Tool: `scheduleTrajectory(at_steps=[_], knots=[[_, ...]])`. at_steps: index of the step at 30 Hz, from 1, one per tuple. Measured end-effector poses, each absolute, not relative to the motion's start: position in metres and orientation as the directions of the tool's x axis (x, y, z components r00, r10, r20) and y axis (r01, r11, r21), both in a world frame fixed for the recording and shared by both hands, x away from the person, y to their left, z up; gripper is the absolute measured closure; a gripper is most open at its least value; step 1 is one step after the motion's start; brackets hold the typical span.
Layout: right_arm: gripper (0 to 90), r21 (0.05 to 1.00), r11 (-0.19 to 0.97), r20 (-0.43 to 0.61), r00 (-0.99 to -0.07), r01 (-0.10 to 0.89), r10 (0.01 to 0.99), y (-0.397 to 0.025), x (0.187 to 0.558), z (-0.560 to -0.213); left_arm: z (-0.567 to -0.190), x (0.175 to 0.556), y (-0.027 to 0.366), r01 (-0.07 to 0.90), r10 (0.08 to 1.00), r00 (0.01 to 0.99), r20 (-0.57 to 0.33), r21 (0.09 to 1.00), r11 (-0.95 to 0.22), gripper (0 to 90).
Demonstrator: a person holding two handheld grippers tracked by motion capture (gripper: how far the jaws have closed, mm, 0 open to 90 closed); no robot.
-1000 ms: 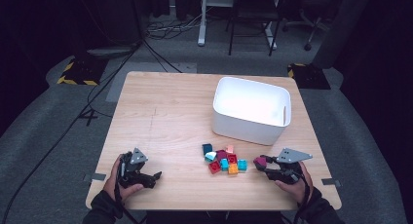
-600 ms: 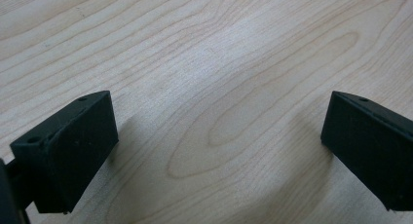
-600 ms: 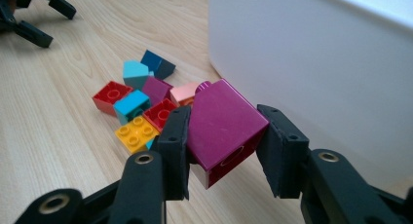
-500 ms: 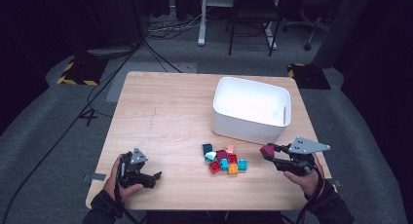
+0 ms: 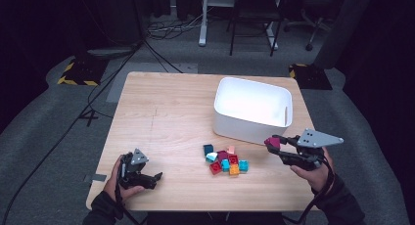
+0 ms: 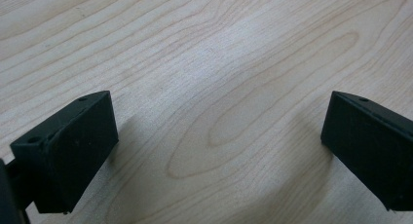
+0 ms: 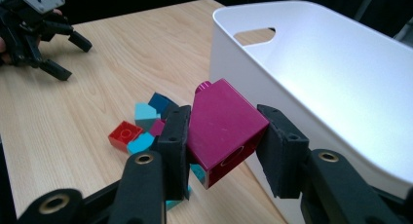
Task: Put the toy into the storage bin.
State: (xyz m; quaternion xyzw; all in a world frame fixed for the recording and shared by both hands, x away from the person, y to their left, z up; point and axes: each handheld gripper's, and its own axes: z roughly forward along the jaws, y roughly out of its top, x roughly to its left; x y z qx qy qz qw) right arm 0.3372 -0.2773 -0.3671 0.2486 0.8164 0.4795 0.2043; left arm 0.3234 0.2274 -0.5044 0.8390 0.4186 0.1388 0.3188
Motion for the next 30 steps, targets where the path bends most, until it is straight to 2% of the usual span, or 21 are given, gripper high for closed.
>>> scheduleTrajectory(at_steps=[11, 30], knots=[[59.0, 0.899, 0.399, -0.113, -0.785, 0.180, 0.609, -0.273, 0.343, -0.336, -0.504, 0.323, 0.227, 0.615, 0.791, 0.611, -0.034, 0.650, -0.446, 0.2], [59.0, 0.910, 0.377, -0.123, -0.758, 0.171, 0.641, -0.271, 0.368, -0.311, -0.504, 0.323, 0.227, 0.614, 0.791, 0.611, -0.034, 0.651, -0.447, 0.3]])
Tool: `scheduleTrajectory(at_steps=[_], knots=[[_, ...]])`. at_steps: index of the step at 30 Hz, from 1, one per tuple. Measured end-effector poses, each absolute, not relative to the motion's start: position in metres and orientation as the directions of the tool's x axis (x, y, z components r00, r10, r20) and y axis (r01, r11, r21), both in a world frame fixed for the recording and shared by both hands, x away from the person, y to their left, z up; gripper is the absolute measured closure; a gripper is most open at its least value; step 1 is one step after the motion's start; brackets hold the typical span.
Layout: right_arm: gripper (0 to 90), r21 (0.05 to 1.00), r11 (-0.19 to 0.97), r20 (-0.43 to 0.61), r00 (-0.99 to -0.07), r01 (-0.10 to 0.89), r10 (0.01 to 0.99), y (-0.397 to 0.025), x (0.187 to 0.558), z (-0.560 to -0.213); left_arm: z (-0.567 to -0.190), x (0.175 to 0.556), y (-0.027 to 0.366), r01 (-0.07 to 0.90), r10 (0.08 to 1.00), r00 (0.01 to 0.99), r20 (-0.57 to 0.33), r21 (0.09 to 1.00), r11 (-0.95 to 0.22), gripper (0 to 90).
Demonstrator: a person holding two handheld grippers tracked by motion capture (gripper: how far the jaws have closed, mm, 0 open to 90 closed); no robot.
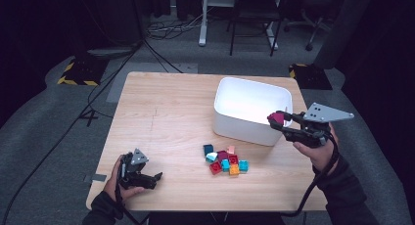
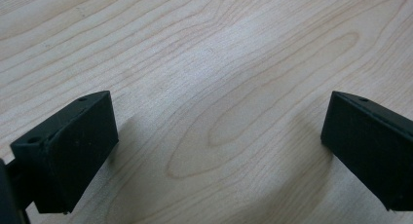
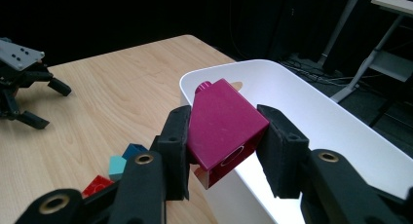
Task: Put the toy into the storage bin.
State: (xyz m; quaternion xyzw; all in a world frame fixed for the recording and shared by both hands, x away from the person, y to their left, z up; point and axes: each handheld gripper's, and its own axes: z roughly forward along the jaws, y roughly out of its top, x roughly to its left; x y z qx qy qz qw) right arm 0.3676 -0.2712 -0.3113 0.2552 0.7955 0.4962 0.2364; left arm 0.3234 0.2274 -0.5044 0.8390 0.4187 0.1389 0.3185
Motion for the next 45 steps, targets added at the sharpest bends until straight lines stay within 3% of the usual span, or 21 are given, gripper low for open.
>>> scheduleTrajectory(at_steps=[20, 45], knots=[[59.0, 0.900, 0.376, -0.109, -0.721, 0.221, 0.684, -0.261, 0.416, -0.312, -0.504, 0.324, 0.228, 0.613, 0.788, 0.614, -0.034, 0.650, -0.449, 0.2], [58.9, 0.863, 0.404, -0.119, -0.657, 0.303, 0.745, -0.263, 0.446, -0.330, -0.504, 0.323, 0.227, 0.614, 0.791, 0.611, -0.035, 0.651, -0.446, 0.2]])
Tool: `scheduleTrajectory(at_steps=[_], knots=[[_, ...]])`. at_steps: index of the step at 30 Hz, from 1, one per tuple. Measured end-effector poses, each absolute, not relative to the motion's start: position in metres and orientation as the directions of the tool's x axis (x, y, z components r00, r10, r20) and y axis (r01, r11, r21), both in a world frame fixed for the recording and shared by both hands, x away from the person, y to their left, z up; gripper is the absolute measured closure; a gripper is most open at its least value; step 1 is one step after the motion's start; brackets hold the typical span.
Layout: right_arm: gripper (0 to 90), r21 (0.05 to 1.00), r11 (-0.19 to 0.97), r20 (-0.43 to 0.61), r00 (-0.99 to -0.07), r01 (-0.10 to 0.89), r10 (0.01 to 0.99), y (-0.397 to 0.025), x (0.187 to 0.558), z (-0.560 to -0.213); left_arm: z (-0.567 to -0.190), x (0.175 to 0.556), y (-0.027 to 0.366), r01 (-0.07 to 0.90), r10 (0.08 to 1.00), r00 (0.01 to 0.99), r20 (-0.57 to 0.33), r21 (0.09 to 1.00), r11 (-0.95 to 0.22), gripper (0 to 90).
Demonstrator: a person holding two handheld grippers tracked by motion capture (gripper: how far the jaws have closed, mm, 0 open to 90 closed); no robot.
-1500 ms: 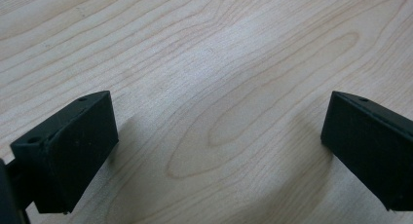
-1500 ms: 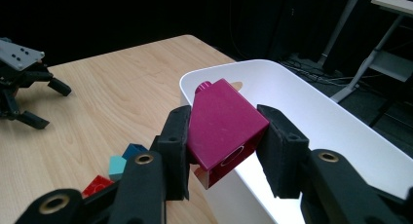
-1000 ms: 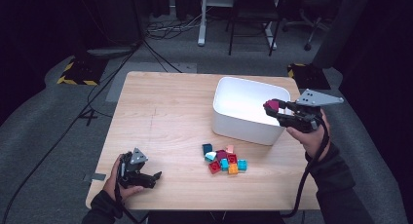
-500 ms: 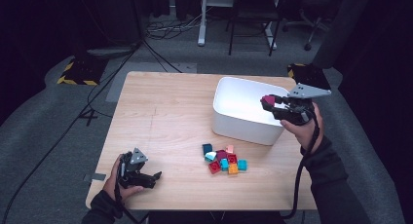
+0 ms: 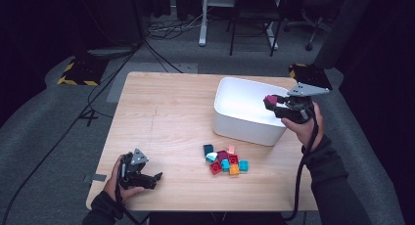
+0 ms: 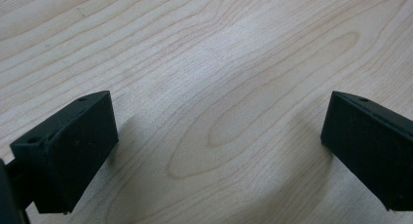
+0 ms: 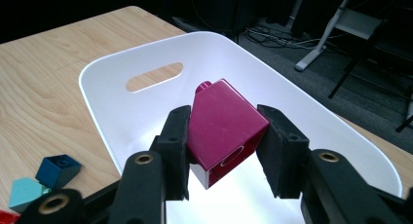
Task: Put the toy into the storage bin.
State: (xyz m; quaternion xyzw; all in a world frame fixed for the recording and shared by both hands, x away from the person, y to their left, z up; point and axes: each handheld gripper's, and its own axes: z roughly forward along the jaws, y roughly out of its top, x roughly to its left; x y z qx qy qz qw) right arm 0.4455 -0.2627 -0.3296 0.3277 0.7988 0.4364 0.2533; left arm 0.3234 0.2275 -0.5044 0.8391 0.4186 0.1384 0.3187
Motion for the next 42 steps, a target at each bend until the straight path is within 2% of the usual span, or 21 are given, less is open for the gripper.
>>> scheduleTrajectory(at_steps=[12, 15, 24, 38, 42], knots=[[58.6, 0.852, 0.408, -0.107, -0.654, 0.329, 0.749, -0.263, 0.448, -0.338, -0.504, 0.323, 0.228, 0.615, 0.791, 0.611, -0.034, 0.650, -0.447, 0.2], [52.4, 0.849, 0.410, -0.103, -0.659, 0.332, 0.745, -0.262, 0.448, -0.340, -0.504, 0.323, 0.227, 0.613, 0.790, 0.612, -0.034, 0.651, -0.447, 0.2], [51.4, 0.855, 0.401, -0.089, -0.668, 0.329, 0.739, -0.264, 0.444, -0.345, -0.504, 0.323, 0.227, 0.614, 0.791, 0.611, -0.034, 0.650, -0.447, 0.2], [49.2, 0.904, 0.358, -0.057, -0.763, 0.234, 0.644, -0.268, 0.389, -0.339, -0.504, 0.323, 0.227, 0.614, 0.791, 0.611, -0.034, 0.651, -0.447, 0.3], [49.0, 0.899, 0.385, -0.082, -0.784, 0.207, 0.615, -0.267, 0.370, -0.347, -0.504, 0.323, 0.227, 0.614, 0.791, 0.611, -0.034, 0.650, -0.447, 0.3]])
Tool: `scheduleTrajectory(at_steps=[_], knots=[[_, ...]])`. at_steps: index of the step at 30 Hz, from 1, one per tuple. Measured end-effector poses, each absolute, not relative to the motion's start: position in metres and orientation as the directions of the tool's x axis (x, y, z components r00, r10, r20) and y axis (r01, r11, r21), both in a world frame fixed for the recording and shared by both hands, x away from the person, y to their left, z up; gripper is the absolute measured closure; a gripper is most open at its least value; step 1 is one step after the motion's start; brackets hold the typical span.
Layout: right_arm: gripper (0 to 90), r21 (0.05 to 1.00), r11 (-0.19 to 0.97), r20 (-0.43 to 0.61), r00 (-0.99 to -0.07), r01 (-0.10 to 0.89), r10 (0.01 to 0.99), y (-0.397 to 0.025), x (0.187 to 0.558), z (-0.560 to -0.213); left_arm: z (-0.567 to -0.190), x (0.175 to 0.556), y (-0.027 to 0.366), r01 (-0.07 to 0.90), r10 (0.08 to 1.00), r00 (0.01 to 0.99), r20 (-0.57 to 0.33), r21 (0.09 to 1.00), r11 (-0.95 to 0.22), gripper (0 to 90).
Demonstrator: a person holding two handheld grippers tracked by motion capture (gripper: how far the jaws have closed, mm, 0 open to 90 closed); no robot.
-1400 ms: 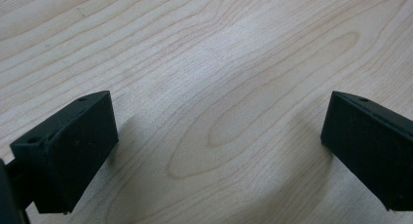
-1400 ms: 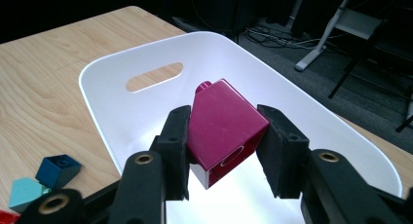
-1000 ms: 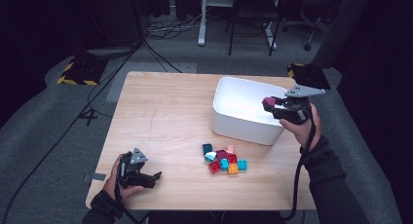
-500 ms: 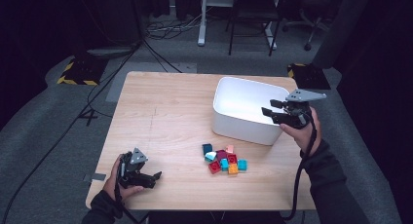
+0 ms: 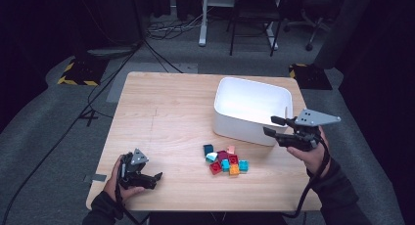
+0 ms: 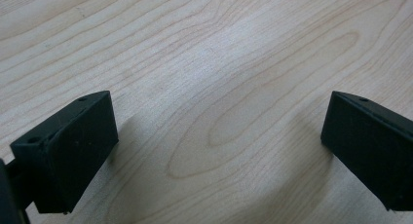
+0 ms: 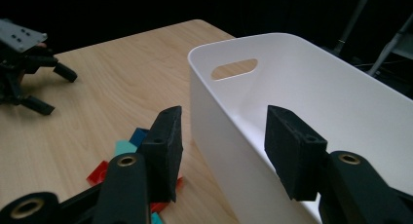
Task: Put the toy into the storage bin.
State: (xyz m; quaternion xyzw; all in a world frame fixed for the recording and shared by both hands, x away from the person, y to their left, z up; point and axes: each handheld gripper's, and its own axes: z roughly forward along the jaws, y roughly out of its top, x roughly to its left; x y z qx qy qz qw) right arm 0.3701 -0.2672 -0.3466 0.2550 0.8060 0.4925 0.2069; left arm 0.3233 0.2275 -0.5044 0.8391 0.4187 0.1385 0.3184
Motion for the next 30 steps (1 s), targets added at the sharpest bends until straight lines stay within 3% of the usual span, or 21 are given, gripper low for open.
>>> scheduleTrajectory(at_steps=[18, 30], knots=[[47.7, 0.827, 0.498, -0.059, -0.843, 0.259, 0.535, -0.250, 0.353, -0.428, -0.504, 0.323, 0.227, 0.615, 0.791, 0.611, -0.034, 0.650, -0.446, 0.2], [40.1, 0.769, 0.579, -0.046, -0.880, 0.271, 0.473, -0.232, 0.357, -0.477, -0.504, 0.323, 0.228, 0.609, 0.794, 0.607, -0.020, 0.654, -0.449, 0.2]])
